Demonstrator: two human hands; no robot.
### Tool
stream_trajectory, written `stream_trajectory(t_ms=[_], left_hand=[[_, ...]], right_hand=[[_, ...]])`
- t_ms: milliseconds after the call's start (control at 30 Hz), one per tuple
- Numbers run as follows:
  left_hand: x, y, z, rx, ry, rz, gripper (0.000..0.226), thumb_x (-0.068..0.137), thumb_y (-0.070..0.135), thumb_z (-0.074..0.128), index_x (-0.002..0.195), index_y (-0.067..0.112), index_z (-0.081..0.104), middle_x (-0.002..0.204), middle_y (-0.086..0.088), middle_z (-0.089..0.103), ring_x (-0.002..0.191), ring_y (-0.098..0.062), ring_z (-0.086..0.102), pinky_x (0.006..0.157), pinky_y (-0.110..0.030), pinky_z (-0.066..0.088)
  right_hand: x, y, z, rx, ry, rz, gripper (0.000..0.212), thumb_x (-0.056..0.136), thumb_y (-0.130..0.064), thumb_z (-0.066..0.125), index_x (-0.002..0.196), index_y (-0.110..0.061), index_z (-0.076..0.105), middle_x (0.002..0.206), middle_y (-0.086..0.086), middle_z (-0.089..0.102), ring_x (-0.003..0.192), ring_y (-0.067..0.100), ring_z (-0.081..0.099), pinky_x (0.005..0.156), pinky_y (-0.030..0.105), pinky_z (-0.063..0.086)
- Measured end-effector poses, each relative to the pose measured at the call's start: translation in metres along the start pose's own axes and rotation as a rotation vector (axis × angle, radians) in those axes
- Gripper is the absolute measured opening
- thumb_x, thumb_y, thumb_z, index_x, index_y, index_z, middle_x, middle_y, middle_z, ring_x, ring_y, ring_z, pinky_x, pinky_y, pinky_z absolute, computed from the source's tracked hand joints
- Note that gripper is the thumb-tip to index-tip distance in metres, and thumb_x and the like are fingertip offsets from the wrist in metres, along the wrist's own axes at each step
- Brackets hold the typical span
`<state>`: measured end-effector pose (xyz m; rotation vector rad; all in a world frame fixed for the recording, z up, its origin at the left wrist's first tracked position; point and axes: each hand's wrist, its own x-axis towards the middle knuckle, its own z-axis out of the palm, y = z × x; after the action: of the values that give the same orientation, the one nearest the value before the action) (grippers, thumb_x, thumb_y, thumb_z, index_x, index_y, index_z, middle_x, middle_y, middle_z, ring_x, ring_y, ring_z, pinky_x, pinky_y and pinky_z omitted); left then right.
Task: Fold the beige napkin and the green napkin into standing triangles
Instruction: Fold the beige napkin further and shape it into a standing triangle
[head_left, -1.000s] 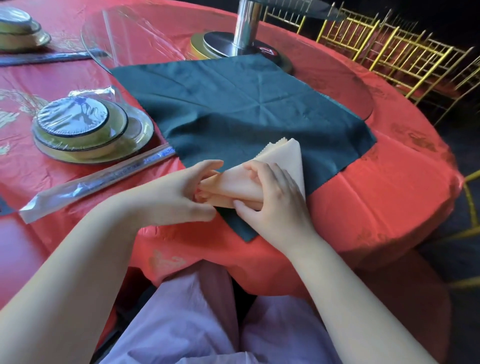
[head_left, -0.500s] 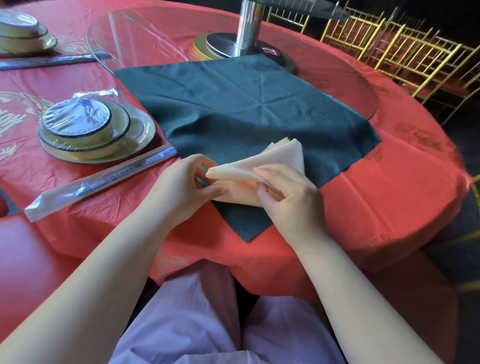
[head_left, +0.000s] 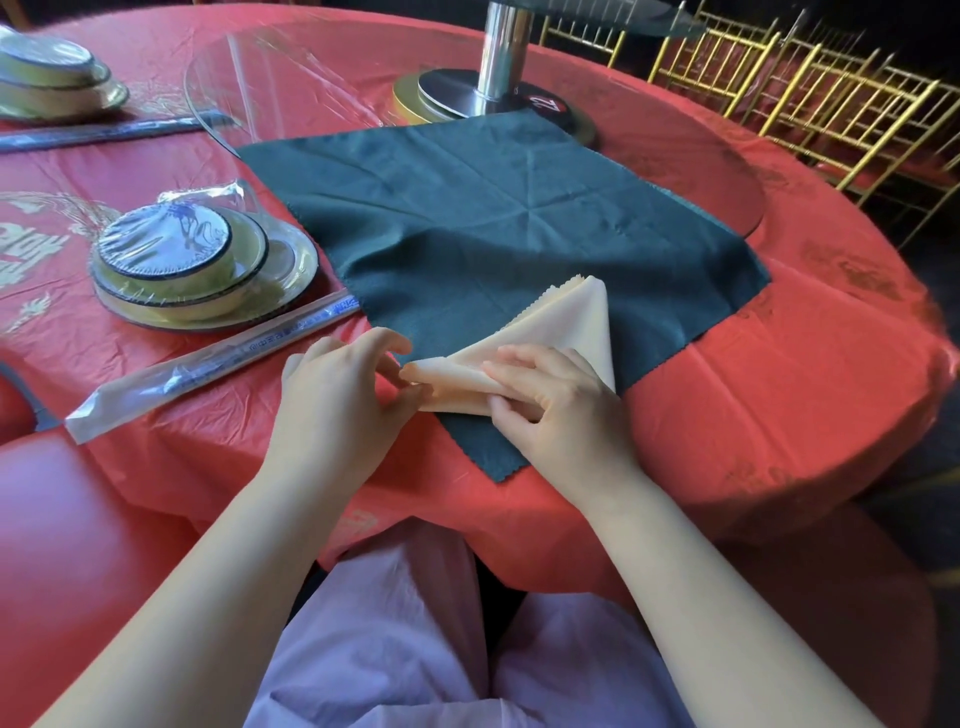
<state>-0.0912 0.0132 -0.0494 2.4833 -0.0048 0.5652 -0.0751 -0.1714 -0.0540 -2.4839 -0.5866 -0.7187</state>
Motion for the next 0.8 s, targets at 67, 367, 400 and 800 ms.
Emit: stream_trajectory(t_ms=[67,367,400,800], left_hand=[[-0.002,-0.001,0.002,0.028,0.012,0.045,0.026,0.072,0.027,0.075,0.095,0.021,0.065,0.076,0.009,0.065,0.084,-0.026,0.056,0.077,-0.035,0.034],[-0.01,0.007,-0.002,-0.072,-0.125,0.021,0.066,0.062,0.055,0.048,0.122,0.027,0.047,0.092,0.015,0.054,0.096,-0.015,0.047,0.082,-0.028,0.025],[-0.009,0.008,0.0,-0.062,-0.126,0.004,0.063,0.066,0.052,0.058,0.123,0.027,0.047,0.091,0.015,0.052,0.098,-0.016,0.048,0.081,-0.028,0.024],[-0.007,0.009,0.012,-0.064,-0.064,0.038,0.05,0.074,0.044,0.065,0.118,0.023,0.052,0.103,0.006,0.062,0.1,-0.023,0.056,0.08,-0.036,0.035]], right_hand=[[0.0,0.001,-0.001,0.013,-0.048,-0.024,0.025,0.073,-0.023,0.064,0.096,-0.025,0.073,0.095,-0.006,0.067,0.087,0.015,0.056,0.07,0.026,0.051],[0.002,0.002,0.0,0.003,0.084,-0.052,0.023,0.075,-0.018,0.056,0.088,-0.02,0.074,0.078,-0.003,0.065,0.073,0.019,0.058,0.065,0.029,0.048],[0.002,0.002,0.0,0.007,0.101,-0.057,0.022,0.074,-0.016,0.056,0.087,-0.019,0.074,0.077,-0.002,0.065,0.072,0.02,0.058,0.065,0.029,0.048],[0.003,0.002,-0.002,-0.007,-0.101,-0.067,0.024,0.072,-0.022,0.061,0.093,-0.023,0.073,0.076,-0.003,0.058,0.071,0.021,0.055,0.062,0.031,0.05]])
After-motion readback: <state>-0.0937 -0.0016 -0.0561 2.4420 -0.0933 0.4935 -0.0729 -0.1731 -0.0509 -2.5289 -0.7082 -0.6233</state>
